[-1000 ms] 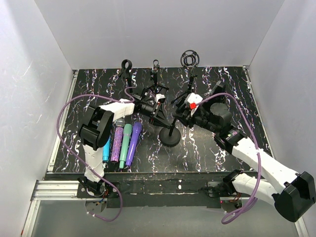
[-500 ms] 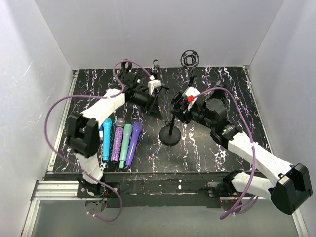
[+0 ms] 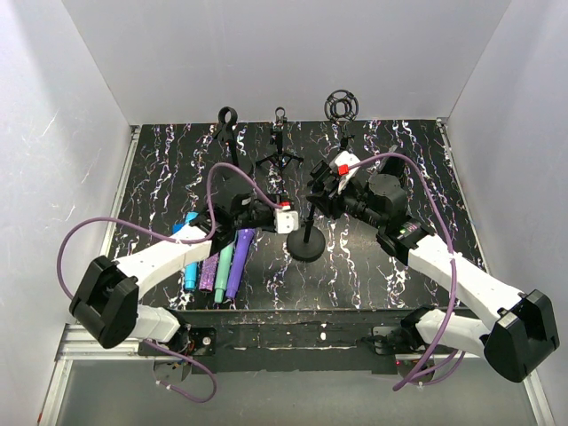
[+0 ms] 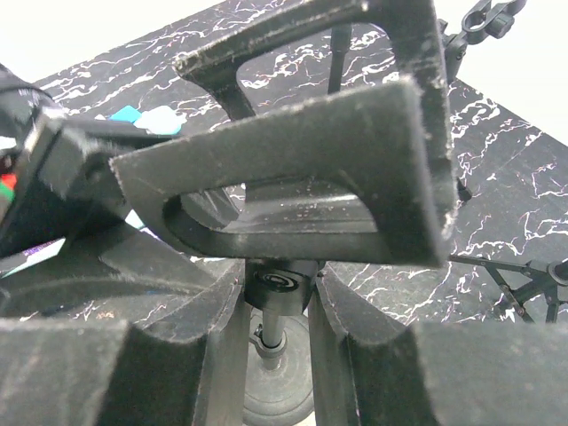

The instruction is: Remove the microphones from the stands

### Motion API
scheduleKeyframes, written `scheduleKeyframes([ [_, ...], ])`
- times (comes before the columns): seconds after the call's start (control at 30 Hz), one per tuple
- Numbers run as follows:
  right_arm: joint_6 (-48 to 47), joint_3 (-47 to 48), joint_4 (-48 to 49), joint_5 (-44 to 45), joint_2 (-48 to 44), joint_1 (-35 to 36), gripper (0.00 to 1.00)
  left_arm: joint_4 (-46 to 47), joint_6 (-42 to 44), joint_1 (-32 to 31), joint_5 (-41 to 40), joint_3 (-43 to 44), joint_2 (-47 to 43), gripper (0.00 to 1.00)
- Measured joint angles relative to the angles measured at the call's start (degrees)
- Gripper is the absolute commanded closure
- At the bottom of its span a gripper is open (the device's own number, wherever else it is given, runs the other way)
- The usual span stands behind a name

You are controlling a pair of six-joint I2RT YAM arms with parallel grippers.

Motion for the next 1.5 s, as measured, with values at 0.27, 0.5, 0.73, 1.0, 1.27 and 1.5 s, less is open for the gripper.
scheduleKeyframes([
  [0.27, 0.3, 0.0, 0.0, 0.2, 0.0, -0.3, 0.99, 0.4, 8.5, -4.1, -1.1, -0.5, 1.5, 0.61],
  [0.5, 0.5, 0.0, 0.0, 0.2, 0.0, -0.4, 0.99, -5.5, 13.9, -4.2, -1.1, 0.5, 3.3, 0.66],
  [0.73, 0.8, 0.0, 0.0, 0.3, 0.0, -0.7, 0.99, -4.7, 15.0, -4.3, -2.5, 0.8, 5.0, 0.83],
  [1.0, 2.2, 0.0, 0.6, 3.3, 0.0, -1.6, 0.99, -3.4, 8.0, -4.8, -6.0, 3.8, 8.0, 0.76],
  [1.27, 3.4, 0.0, 0.5, 4.5, 0.1, -1.6, 0.99, -3.0, 0.7, -5.7, -8.7, 3.9, 8.4, 0.98],
  [1.5, 3.5, 0.0, 0.6, 5.9, 0.1, -2.1, 0.99, -8.1, -20.1, -4.3, -9.1, 10.2, 11.7, 1.0],
])
